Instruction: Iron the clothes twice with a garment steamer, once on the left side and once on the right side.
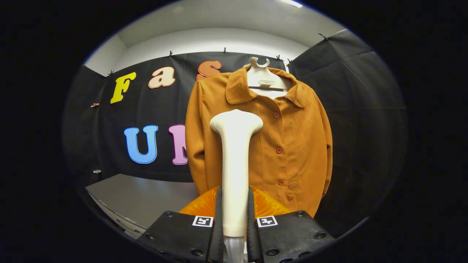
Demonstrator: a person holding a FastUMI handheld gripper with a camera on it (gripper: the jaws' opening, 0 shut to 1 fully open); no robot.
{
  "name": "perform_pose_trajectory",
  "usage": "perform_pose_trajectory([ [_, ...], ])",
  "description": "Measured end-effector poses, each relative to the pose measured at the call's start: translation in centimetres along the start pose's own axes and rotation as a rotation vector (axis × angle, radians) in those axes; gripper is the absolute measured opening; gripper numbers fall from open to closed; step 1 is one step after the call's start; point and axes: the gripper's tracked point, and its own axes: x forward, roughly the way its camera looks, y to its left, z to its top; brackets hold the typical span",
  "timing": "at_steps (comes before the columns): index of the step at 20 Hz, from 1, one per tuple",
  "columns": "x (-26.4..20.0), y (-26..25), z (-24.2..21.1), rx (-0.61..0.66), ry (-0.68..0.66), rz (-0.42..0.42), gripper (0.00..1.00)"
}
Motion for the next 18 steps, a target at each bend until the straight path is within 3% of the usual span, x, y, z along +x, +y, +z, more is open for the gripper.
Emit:
perform_pose_trajectory([
  [18,-4.3,-3.1,-19.7,0.065,0.410,-0.039,0.29],
])
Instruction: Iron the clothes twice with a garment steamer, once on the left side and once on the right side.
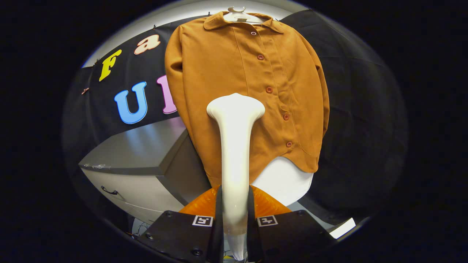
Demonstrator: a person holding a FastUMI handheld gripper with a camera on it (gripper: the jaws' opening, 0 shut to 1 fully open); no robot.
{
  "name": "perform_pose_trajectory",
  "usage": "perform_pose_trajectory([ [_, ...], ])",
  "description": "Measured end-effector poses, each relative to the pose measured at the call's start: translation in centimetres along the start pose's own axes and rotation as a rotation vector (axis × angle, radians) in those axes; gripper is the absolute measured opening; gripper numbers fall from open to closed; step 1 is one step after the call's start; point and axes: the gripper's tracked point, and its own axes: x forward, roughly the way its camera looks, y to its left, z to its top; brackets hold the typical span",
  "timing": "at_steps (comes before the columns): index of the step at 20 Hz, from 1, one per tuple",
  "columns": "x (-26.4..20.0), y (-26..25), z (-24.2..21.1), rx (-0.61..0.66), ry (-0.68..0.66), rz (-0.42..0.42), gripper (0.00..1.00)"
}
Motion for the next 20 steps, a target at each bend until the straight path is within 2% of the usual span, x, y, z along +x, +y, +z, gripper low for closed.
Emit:
perform_pose_trajectory([
  [6,0.6,-1.5,-6.3,0.024,0.126,-0.017,0.29],
  [13,-0.9,-2.8,-12.7,0.087,0.256,-0.023,0.29],
  [17,-4.0,-2.9,-14.0,0.112,0.246,-0.002,0.29],
  [20,-6.7,-2.9,-12.3,0.110,0.185,0.017,0.29],
])
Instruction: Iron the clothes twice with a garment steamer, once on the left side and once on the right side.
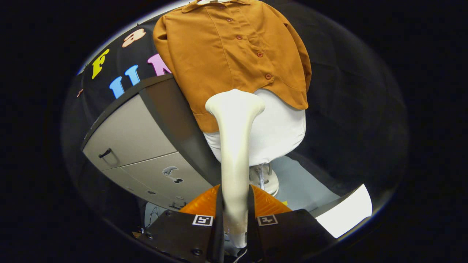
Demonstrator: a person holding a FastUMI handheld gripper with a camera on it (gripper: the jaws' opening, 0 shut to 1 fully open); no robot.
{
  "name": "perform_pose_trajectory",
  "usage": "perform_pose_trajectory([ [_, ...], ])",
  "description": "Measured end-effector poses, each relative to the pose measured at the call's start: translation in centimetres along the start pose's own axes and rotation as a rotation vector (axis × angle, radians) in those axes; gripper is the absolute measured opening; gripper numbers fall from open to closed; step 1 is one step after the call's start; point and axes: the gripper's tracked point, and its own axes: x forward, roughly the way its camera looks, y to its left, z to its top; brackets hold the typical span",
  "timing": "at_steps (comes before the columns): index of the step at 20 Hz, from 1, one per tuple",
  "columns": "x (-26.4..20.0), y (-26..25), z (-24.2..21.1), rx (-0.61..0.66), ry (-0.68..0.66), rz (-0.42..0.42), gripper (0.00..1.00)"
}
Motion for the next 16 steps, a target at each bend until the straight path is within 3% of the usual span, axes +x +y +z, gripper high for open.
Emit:
perform_pose_trajectory([
  [3,-3.5,0.5,4.1,-0.010,-0.100,0.020,0.29],
  [10,-11.5,1.0,21.0,-0.063,-0.443,0.063,0.29],
  [16,-15.6,-0.5,32.0,-0.139,-0.649,0.034,0.28],
])
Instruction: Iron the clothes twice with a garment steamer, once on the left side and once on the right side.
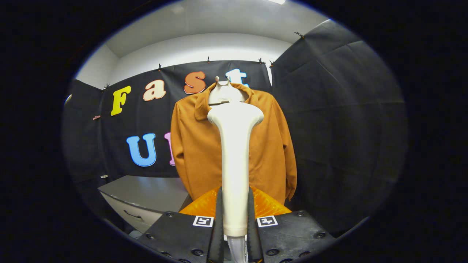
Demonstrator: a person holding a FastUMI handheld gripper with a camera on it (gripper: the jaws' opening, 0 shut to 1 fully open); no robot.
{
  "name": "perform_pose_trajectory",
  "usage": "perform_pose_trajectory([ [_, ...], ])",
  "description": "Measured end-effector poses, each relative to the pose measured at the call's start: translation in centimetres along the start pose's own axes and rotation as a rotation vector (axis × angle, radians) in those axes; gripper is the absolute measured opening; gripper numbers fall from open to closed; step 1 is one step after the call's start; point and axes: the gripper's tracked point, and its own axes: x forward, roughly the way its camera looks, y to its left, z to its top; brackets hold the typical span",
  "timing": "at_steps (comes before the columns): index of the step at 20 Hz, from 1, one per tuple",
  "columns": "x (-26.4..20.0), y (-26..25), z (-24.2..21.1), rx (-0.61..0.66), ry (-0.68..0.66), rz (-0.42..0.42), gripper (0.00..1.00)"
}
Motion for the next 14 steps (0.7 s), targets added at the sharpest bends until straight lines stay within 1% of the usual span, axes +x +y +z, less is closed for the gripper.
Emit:
perform_pose_trajectory([
  [3,2.1,-1.6,3.2,-0.012,-0.063,-0.018,0.28],
  [6,3.7,-2.8,5.2,-0.022,-0.105,-0.032,0.28],
  [10,5.9,-4.0,5.9,-0.012,-0.115,-0.033,0.28],
  [14,7.5,-4.3,5.5,-0.017,-0.112,-0.029,0.28],
])
